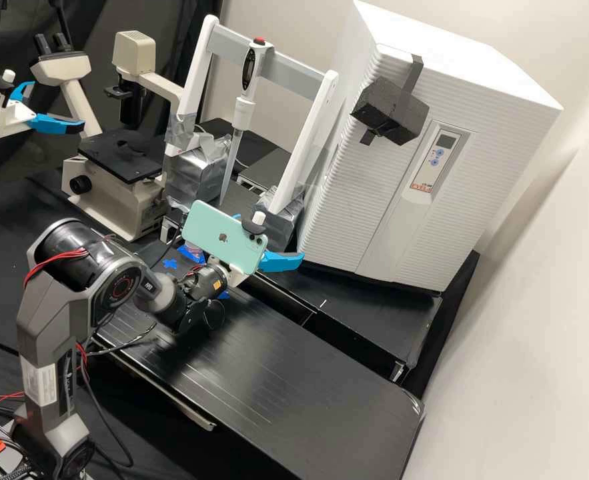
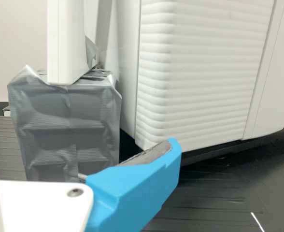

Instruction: Open the door

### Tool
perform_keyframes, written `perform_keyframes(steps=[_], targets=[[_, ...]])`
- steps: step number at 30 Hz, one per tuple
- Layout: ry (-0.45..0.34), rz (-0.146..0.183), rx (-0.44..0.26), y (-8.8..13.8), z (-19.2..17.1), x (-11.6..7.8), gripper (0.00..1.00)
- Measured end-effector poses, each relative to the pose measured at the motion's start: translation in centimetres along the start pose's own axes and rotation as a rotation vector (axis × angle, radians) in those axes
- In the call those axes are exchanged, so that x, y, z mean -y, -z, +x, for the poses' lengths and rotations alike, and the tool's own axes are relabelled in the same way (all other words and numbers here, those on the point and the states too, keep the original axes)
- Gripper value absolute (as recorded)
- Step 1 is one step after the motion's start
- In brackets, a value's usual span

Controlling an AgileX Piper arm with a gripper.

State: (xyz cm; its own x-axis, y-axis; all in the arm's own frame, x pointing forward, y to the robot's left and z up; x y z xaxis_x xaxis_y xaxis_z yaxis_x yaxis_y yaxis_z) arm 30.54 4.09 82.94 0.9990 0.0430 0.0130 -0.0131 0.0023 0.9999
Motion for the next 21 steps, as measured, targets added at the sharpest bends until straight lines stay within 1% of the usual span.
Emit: perform_keyframes(steps=[8, 11, 14, 16, 17, 21], targets=[[0.0, 0.0, 0.0, 0.0, 0.0, 0.0, 1.0], [-0.003, 0.0, 0.005, -0.4, -0.3, -0.3, 1.0], [-0.033, 0.037, 0.005, -0.7, -1.0, -1.6, 1.0], [-0.078, 0.061, 0.004, -0.7, -1.4, -3.0, 1.0], [-0.097, 0.079, 0.001, -0.7, -1.6, -3.6, 1.0], [-0.2, 0.122, -0.04, 0.2, -1.9, -6.6, 1.0]])
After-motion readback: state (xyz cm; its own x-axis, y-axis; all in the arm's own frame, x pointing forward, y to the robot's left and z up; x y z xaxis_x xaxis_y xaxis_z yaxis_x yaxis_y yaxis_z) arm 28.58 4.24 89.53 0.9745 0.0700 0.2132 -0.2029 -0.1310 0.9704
